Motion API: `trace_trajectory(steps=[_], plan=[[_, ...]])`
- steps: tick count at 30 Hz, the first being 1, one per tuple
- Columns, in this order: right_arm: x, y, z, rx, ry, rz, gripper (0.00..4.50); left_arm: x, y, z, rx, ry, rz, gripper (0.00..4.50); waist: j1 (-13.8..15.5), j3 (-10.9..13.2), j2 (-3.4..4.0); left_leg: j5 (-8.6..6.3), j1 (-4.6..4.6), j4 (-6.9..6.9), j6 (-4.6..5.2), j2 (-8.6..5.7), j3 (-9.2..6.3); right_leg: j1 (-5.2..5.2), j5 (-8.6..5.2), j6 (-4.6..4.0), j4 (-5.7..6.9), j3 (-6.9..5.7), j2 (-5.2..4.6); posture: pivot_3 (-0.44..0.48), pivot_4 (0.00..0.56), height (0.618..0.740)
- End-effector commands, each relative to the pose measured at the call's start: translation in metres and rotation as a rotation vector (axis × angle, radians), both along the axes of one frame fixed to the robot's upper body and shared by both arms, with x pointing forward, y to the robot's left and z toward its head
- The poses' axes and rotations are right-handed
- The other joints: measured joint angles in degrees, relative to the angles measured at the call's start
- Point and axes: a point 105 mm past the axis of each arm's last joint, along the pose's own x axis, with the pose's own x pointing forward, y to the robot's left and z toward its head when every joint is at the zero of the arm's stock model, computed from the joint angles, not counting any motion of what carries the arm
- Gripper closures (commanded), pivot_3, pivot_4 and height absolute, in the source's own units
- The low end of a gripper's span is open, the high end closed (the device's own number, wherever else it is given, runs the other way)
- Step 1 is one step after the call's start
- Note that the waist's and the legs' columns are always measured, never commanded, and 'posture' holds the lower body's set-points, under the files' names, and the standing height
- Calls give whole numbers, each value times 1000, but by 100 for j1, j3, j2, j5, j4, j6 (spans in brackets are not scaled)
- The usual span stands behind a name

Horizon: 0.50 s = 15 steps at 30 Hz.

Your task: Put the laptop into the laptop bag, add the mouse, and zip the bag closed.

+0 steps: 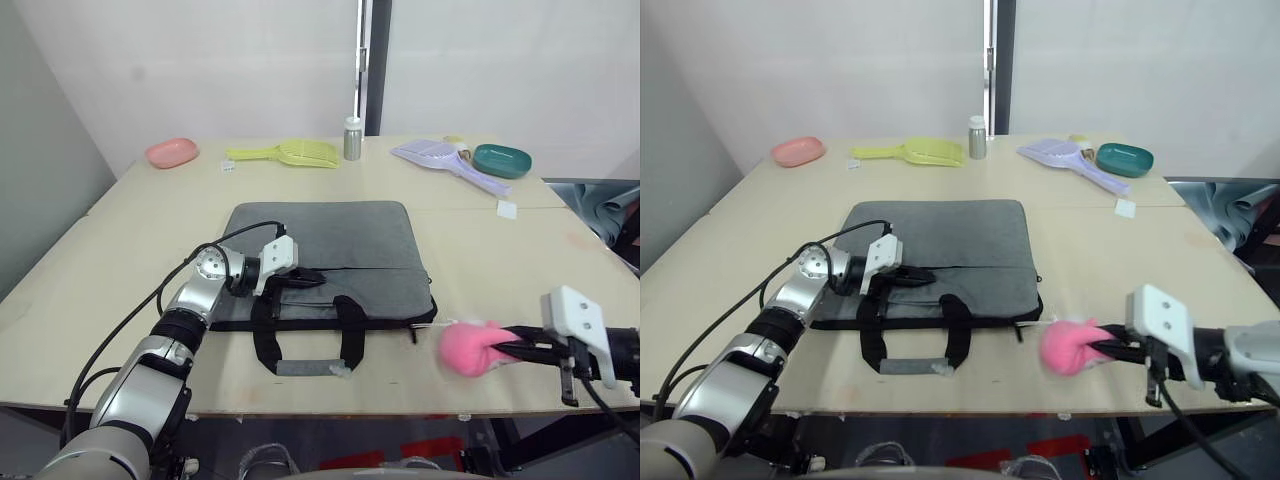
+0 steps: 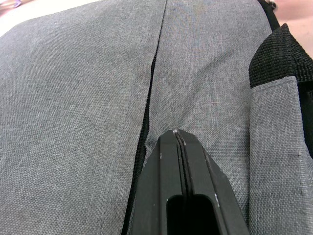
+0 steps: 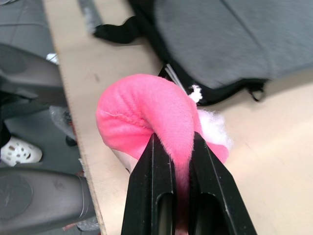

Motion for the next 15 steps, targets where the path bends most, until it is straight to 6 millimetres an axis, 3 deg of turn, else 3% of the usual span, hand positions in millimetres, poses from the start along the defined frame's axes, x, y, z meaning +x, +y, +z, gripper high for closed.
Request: trace_trajectory(steps=[1, 15], plan=[[3, -15, 11, 35, -35, -89, 4487, -29, 27, -71, 202, 244, 36, 4500, -3, -1, -2, 0, 0, -3, 0, 0, 0, 0, -1, 1, -4, -1, -3, 0, 150, 740], [11, -37, 17, 103, -42, -236, 4487, -30, 32, -74, 227, 244, 29, 4500, -14, 0, -3, -4, 17, -61, 12, -60, 9, -1, -20, 33, -45, 24, -37, 0, 150, 740]])
